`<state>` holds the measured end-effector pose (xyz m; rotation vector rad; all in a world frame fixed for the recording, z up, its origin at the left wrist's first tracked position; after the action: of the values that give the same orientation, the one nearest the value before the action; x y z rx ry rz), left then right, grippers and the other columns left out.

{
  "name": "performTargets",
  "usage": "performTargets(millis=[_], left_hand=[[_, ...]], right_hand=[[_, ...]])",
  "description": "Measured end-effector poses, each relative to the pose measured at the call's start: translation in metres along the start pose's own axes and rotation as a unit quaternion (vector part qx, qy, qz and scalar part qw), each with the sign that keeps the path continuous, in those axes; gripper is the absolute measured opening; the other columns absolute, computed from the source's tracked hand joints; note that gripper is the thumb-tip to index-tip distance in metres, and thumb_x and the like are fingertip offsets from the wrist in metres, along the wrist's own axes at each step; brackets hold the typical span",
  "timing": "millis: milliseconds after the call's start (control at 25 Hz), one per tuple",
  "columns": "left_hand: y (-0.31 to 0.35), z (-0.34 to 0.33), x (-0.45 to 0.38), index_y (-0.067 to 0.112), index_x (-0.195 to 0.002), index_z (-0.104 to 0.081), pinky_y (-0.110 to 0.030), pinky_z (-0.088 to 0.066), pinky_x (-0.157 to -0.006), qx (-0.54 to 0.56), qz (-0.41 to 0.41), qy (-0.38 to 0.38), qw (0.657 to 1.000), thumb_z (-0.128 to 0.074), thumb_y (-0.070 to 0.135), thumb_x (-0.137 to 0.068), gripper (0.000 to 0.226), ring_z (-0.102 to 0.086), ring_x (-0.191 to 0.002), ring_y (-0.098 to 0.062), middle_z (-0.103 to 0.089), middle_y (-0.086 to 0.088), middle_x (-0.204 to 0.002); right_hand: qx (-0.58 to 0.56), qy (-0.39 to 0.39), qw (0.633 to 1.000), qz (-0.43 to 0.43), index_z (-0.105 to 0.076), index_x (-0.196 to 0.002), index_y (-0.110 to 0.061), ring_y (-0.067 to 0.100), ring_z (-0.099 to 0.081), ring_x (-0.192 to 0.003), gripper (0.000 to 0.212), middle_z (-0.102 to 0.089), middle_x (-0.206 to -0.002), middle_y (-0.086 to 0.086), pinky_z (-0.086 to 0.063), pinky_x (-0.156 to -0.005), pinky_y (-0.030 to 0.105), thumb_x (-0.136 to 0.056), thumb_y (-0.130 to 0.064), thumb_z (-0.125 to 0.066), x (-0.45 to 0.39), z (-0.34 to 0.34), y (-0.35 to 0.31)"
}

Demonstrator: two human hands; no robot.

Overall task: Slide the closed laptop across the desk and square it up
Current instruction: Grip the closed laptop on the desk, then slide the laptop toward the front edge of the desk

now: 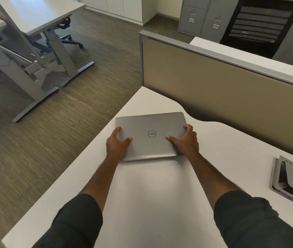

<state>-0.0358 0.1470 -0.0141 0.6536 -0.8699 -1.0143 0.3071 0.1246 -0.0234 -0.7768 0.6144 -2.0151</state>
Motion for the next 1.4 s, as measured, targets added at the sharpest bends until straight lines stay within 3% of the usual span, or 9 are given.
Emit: performTargets(millis=[160,440,1040,1400], left_hand=[[-0.005,0.001,0.012,0.028,-0.150,-0.040,-0.043,-0.042,-0.113,-0.017,-0.019,-0.015,1.000,-0.078,0.032,-0.083,0.077,-0.050,-0.131,-0.031,-0.051,-0.016,-0.141],[-0.001,0.012,0.054,0.022,-0.151,-0.040,-0.044,-0.044,-0.111,-0.037,-0.053,-0.016,0.998,-0.078,0.031,-0.084,0.078,-0.053,-0.127,-0.033,-0.052,-0.020,-0.137],[-0.025,0.028,0.177,0.027,-0.153,-0.035,-0.042,-0.042,-0.111,-0.050,-0.048,-0.044,0.997,-0.075,0.033,-0.087,0.078,-0.052,-0.122,-0.037,-0.047,-0.022,-0.127],[-0.048,0.029,0.240,0.029,-0.154,-0.033,-0.033,-0.038,-0.107,-0.058,-0.046,-0.065,0.995,-0.074,0.032,-0.088,0.077,-0.052,-0.121,-0.034,-0.047,-0.020,-0.127]], right_hand=[[-0.024,0.018,0.999,0.024,-0.037,-0.139,-0.027,0.030,-0.051,-0.125,0.100,-0.051,-0.134,0.007,-0.045,-0.102,0.047,-0.059,-0.062,-0.086,0.011,0.005,0.002],[-0.030,0.031,0.998,0.034,-0.038,-0.139,-0.027,0.029,-0.053,-0.123,0.102,-0.052,-0.132,0.007,-0.046,-0.100,0.044,-0.058,-0.064,-0.086,0.048,0.026,0.013],[-0.059,0.051,0.997,0.022,-0.040,-0.140,-0.024,0.027,-0.051,-0.126,0.099,-0.050,-0.134,0.006,-0.045,-0.105,0.046,-0.061,-0.056,-0.089,0.178,0.069,0.063],[-0.068,0.056,0.996,0.001,-0.040,-0.139,-0.028,0.026,-0.052,-0.125,0.099,-0.050,-0.132,0.004,-0.046,-0.102,0.046,-0.058,-0.061,-0.088,0.245,0.081,0.105]])
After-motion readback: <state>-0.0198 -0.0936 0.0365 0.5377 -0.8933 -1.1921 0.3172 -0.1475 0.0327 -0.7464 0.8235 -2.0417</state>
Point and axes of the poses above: each hand's wrist, its own x-axis away from the middle knuckle, its own z-axis out of the back of the hand, y = z × x, the point moved 10 cm from there along -x, towards the middle knuckle
